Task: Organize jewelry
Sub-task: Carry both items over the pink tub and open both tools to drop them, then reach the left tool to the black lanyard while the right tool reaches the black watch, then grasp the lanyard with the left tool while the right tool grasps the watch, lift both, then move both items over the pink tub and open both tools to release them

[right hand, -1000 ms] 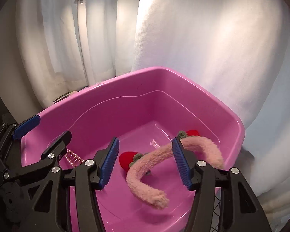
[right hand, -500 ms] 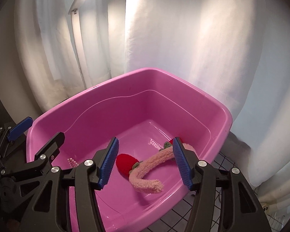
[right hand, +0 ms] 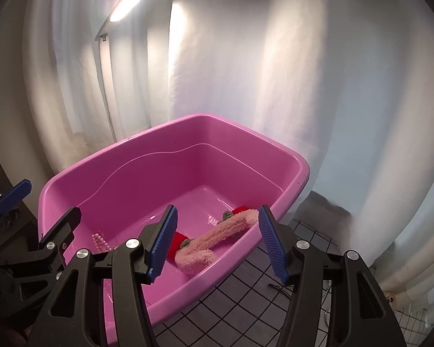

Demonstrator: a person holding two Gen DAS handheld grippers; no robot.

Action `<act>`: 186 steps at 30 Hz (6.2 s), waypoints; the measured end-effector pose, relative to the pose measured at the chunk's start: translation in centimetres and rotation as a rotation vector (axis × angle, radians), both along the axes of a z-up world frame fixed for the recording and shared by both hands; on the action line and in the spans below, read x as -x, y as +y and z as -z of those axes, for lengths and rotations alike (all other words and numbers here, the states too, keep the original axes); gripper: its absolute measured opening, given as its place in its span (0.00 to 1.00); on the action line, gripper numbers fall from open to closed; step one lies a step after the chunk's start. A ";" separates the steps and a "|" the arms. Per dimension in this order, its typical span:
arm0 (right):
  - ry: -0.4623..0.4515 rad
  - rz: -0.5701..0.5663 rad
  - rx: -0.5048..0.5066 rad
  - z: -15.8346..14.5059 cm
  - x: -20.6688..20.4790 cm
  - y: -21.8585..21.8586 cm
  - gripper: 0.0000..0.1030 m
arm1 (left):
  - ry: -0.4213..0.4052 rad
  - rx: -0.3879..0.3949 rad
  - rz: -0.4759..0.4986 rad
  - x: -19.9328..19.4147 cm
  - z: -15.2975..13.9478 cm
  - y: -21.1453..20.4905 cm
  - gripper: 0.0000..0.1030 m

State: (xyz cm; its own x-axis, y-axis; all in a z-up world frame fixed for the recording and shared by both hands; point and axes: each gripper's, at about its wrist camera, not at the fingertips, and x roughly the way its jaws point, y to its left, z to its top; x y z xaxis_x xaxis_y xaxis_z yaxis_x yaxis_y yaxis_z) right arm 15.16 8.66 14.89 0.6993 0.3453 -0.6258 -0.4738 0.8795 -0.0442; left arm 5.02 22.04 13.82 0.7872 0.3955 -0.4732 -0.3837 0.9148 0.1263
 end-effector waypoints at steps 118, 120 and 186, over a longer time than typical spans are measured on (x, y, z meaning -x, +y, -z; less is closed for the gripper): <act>0.180 0.489 -0.122 20.6 14.8 -31.2 0.09 | 0.342 0.183 0.612 1.7 18.8 -28.1 0.15; 0.186 0.490 -0.132 20.5 14.9 -31.3 0.09 | 0.331 0.194 0.608 1.8 18.5 -27.6 0.15; 0.157 -0.063 0.038 3.0 -5.1 6.0 0.17 | 0.149 0.222 0.168 -5.2 2.7 4.4 0.37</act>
